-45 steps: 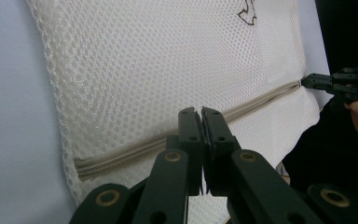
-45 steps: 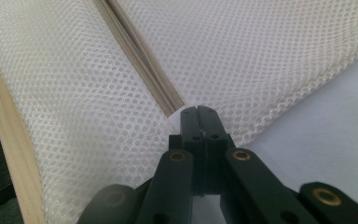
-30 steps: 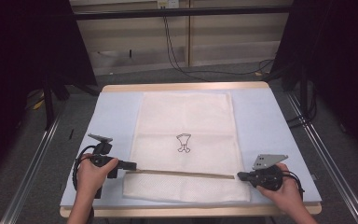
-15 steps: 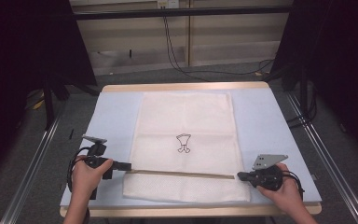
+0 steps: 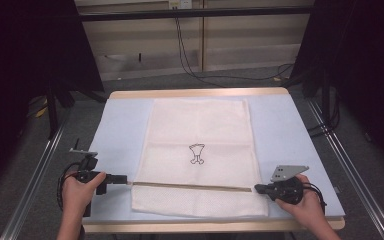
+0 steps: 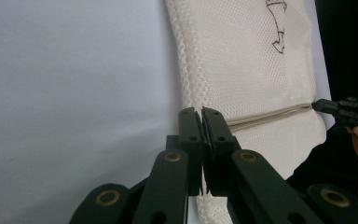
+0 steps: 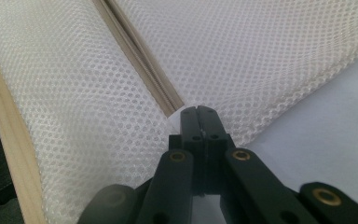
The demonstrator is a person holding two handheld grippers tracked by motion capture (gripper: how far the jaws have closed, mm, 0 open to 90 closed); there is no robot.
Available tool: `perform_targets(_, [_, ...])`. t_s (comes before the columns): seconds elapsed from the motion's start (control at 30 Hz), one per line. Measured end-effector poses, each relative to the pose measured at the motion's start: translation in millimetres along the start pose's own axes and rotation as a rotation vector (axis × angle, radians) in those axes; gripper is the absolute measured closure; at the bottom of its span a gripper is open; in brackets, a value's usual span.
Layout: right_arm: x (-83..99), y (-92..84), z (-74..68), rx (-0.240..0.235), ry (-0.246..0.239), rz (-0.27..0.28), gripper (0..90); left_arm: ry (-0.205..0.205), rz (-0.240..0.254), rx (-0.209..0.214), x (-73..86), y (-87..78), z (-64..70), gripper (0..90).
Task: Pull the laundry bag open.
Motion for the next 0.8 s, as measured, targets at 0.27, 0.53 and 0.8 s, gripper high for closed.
perform_targets(0.27, [0.0, 0.0, 0.9, -0.01, 0.013, 0.008, 90.0, 0.03, 0.0, -0.031, -0.3, 1.5, 1.3, 87.6])
perform_targets(0.53, [-2.0, -20.9, 17.3, 0.074, 0.116, 0.088, 63.9, 0.119, 0.065, -0.1, -2.6, -19.7, 8.9, 65.4])
perform_targets(0.8, [3.3, -41.7, 40.5, 0.183, 0.187, 0.155, 36.9, 0.166, 0.137, -0.163, -2.8, -43.0, 4.1, 46.4])
Point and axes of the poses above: each handheld gripper's, and its own axes: y roughly forward along the jaws, x roughly out of its underside, z roughly to its right, the point moved 3 cm from there along y, roughly forward along the jaws, and after that the axes turned 4 degrees about x, right-handed, at the moved point
